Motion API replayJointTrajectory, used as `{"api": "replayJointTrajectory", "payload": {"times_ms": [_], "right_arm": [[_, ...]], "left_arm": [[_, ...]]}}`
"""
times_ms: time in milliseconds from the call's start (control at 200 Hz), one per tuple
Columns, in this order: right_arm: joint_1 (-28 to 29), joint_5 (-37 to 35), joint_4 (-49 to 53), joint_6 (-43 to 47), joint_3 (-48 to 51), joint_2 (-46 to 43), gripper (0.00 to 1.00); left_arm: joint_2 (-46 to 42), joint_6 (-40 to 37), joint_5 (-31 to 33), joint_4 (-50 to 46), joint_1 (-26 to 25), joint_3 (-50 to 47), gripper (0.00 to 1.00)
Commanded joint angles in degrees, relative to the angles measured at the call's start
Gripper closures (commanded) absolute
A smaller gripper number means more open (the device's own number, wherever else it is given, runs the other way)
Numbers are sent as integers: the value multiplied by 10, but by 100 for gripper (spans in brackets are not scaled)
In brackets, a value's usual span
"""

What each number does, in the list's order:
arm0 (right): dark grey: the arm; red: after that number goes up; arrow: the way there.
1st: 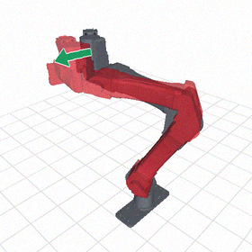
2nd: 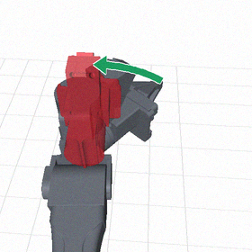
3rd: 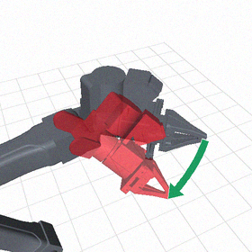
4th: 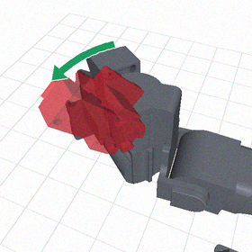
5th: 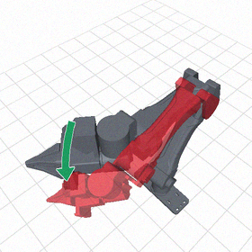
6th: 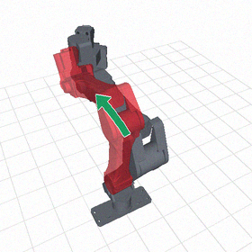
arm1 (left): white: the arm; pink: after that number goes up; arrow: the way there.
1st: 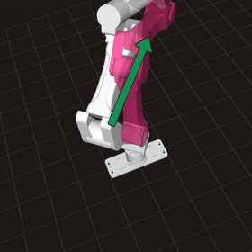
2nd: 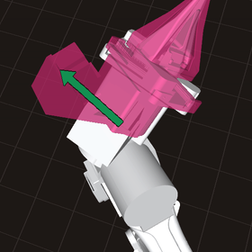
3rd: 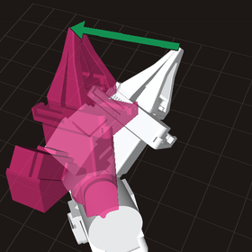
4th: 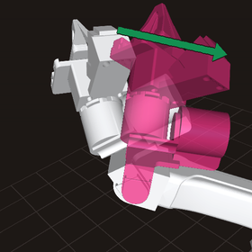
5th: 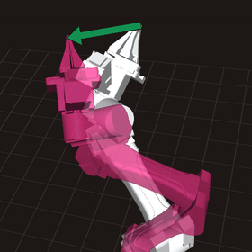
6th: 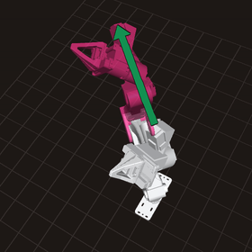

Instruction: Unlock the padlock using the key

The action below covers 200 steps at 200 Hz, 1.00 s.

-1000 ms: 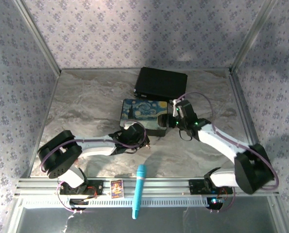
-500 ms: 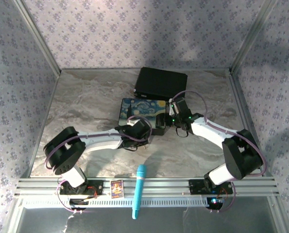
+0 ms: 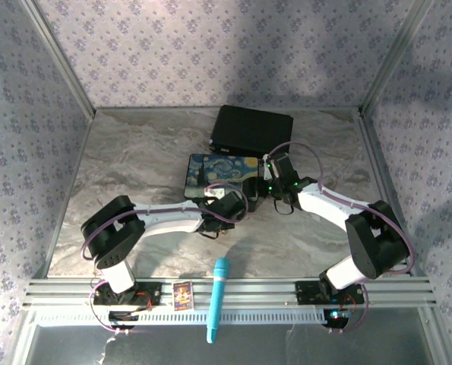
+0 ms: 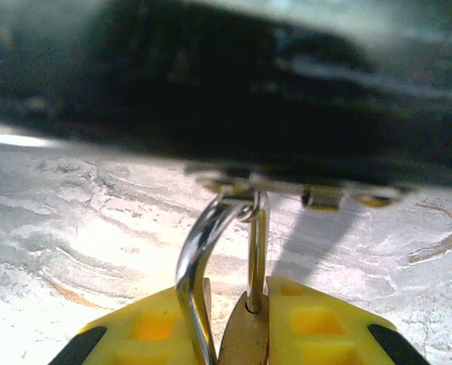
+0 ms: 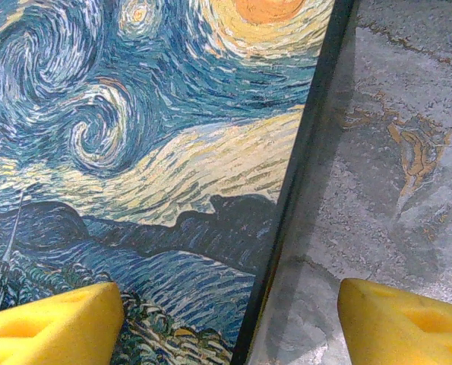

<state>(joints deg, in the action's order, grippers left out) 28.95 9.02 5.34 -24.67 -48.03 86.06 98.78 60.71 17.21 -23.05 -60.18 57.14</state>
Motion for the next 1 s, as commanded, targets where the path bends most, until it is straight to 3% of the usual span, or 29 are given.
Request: {"api": "replayJointTrajectory", "payload": {"times_ms": [0,175,505,610,730,994], "right_arm": [[-1,-15,37,-3,19,28,24],[0,-17,29,-5,25,32,24],[1,-15,32,-5,25,36,24],[1,-11,30,-6,25,38,24],[2,-6,24,-11,22,46,24],[5,-8,25,-9,18,59,24]], "left_arm": [[38,-16,29,-153,-18,-4,83],[34,-37,16,-169,-6,-15,95],[31,-85,71,-263,37,-3,94],[33,-98,65,-264,45,-3,89],[31,-96,19,-190,34,-20,85],[61,-76,24,-163,-12,8,73]]}}
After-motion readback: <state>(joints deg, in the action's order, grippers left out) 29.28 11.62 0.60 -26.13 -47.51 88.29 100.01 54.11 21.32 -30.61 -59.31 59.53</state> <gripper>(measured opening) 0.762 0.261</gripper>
